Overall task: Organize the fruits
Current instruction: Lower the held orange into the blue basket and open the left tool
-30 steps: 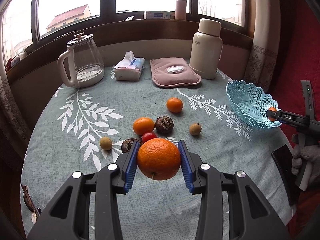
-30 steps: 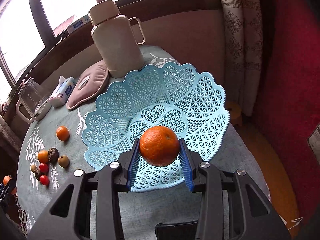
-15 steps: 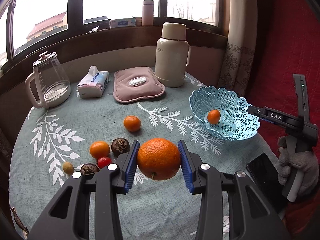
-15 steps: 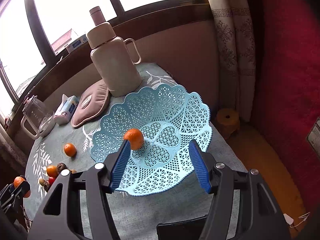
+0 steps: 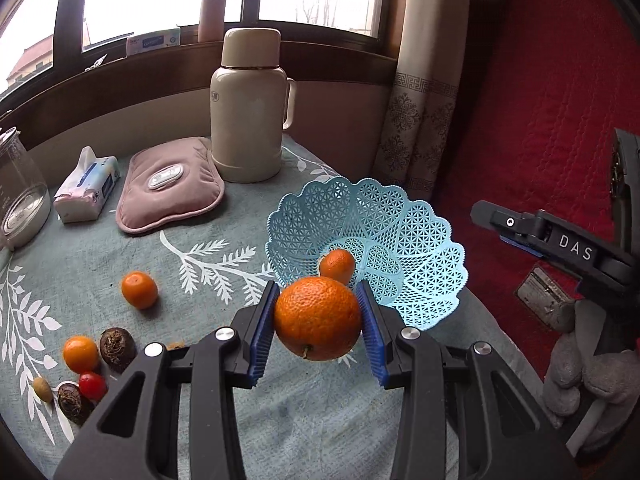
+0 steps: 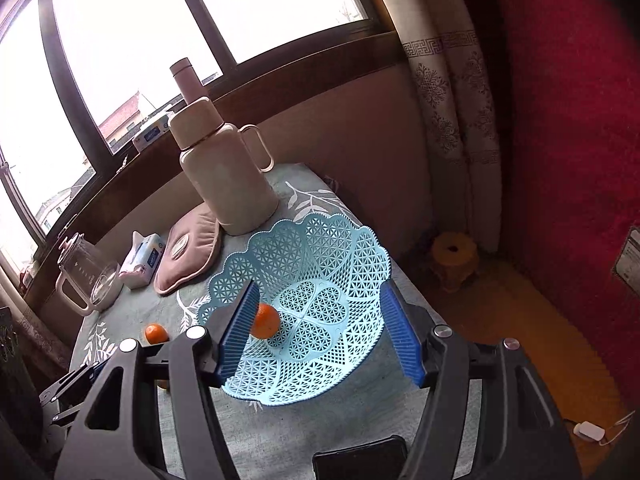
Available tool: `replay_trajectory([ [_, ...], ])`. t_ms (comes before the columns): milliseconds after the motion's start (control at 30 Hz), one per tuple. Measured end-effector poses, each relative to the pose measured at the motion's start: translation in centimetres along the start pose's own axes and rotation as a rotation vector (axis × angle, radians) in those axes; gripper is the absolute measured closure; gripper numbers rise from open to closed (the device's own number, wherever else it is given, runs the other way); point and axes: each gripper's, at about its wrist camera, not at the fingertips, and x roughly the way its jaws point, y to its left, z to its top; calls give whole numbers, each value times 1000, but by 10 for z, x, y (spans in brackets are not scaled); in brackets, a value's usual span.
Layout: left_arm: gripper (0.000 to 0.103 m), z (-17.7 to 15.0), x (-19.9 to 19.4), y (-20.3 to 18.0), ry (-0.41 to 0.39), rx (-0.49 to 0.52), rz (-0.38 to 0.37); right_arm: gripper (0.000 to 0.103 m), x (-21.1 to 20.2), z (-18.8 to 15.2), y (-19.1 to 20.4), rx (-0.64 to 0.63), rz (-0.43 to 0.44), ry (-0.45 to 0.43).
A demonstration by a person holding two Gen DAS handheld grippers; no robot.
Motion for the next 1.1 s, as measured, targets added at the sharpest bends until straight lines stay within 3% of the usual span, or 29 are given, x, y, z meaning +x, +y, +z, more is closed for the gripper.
replay_trajectory([
  [233, 63, 2, 33, -16, 45, 13, -25, 38, -2, 1, -2, 9, 6, -4],
  [433, 62, 0, 42, -26, 29, 69, -38, 38, -2, 0, 0, -2, 0, -4],
  [533, 38, 1, 39, -24, 2, 63, -30, 38, 0, -1, 0, -2, -2, 2],
  [633, 33, 3, 36, -14, -7, 31, -26, 38, 0, -1, 1, -1, -5, 2],
  [700, 22, 3, 33, -6, -17, 8, -17, 38, 1, -1, 2, -2, -5, 1],
  [1100, 11, -1, 16, 24, -52, -85, 29, 29, -1, -2, 2, 14, 4, -17],
])
